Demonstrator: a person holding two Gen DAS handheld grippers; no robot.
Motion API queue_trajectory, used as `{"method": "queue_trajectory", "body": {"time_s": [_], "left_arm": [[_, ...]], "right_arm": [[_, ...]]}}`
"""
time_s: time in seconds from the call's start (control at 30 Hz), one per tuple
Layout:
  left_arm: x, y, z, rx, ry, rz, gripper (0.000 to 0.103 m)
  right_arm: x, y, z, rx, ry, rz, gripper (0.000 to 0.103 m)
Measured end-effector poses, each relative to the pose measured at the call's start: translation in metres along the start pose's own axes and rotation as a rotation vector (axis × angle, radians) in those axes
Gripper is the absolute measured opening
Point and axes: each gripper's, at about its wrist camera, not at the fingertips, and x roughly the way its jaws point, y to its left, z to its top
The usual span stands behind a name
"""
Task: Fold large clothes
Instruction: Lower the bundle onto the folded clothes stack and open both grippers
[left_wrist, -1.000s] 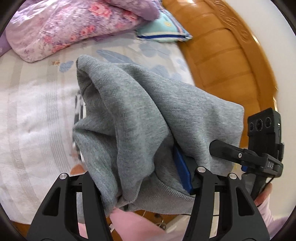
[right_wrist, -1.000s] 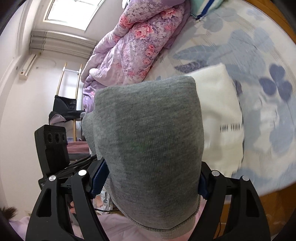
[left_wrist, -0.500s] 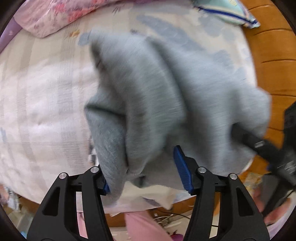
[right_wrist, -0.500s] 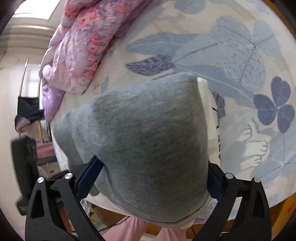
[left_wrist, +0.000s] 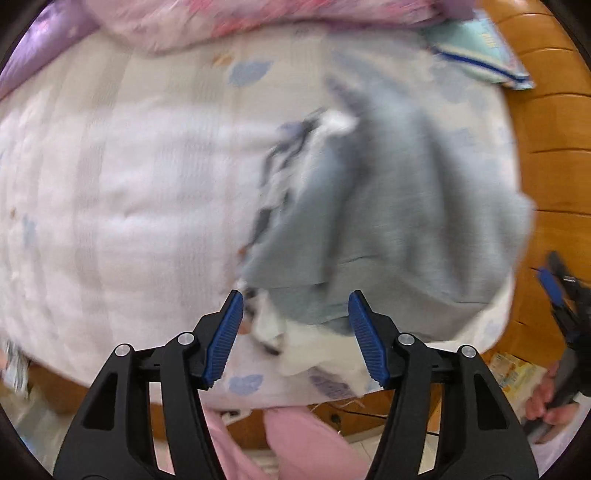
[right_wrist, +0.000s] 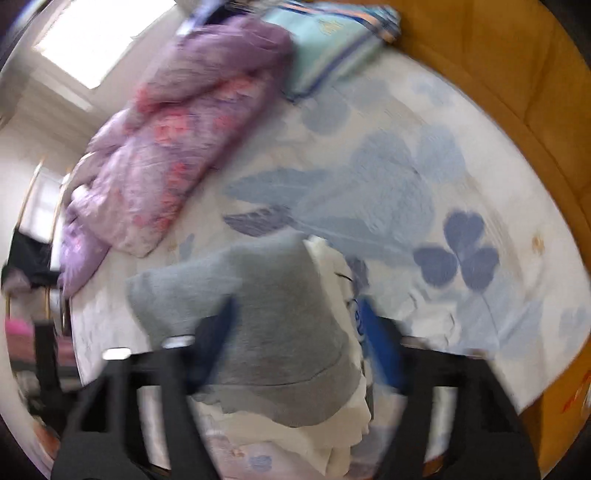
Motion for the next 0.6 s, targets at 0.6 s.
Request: {"method": "queue_trajectory", "body": {"time_s": [0.6], "left_arm": [[0.081,-0.053,0.038,0.125,0.015,-0.039,0.056]], "right_arm": [[0.068,0.025,-0.023,-0.012,0.219,-0.088,0.024]]}}
